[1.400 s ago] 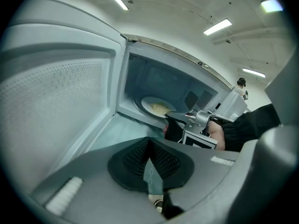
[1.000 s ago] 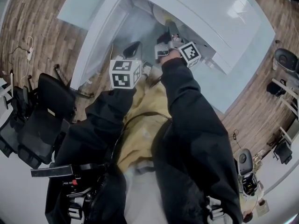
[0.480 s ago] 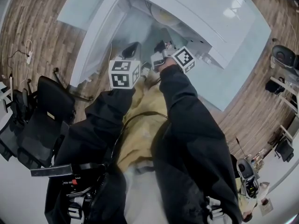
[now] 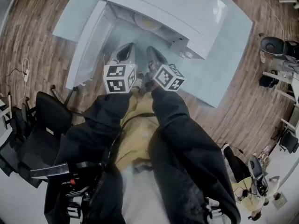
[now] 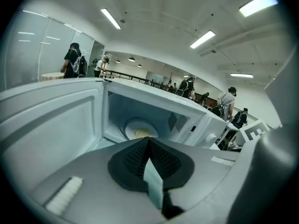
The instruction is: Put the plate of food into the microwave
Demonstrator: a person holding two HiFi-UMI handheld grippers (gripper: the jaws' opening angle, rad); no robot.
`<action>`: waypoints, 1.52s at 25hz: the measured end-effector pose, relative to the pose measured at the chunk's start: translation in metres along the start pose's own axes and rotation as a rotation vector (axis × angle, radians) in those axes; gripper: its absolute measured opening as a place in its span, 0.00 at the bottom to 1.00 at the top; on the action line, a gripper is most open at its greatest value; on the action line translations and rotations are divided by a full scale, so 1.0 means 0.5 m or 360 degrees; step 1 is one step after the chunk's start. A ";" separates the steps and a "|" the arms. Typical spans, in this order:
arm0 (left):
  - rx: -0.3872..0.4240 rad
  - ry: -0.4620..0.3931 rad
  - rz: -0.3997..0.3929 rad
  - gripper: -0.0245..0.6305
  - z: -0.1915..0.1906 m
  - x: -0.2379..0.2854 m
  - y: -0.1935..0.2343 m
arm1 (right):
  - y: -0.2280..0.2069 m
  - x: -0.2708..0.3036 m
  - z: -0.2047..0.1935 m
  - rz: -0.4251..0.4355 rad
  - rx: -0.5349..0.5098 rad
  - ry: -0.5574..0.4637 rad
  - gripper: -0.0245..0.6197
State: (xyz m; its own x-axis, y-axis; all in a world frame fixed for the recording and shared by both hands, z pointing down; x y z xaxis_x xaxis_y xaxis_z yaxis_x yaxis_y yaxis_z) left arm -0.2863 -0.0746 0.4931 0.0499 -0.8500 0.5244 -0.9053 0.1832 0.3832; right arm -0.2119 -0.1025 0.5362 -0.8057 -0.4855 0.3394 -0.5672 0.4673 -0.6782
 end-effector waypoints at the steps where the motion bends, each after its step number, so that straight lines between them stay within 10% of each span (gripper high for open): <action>1: 0.0015 -0.0016 -0.0014 0.04 0.009 -0.003 -0.015 | 0.011 -0.016 0.011 0.0002 -0.0092 -0.0003 0.03; 15: 0.0262 -0.0327 -0.0289 0.04 0.169 -0.049 -0.278 | 0.122 -0.230 0.287 -0.0122 -0.0907 -0.0397 0.03; 38: 0.0607 -0.0709 -0.0619 0.04 0.338 -0.083 -0.579 | 0.140 -0.458 0.561 -0.0490 -0.1290 -0.0840 0.03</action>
State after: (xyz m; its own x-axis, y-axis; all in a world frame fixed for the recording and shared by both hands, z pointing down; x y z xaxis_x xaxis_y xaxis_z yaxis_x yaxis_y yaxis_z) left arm -0.0978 -0.1759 0.2319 0.2961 -0.9551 0.0110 -0.9457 -0.2916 0.1435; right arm -0.0193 -0.1660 0.2284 -0.5380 -0.8420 -0.0396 -0.8403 0.5321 0.1034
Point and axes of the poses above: the fingertips, and each gripper's own axes: x forward along the fingers, y to its left, z out of its top, the point moved 1 cm from there along -x, backward along the fingers, and after that the axes turned 6 degrees about -x, right-handed, at the moved point
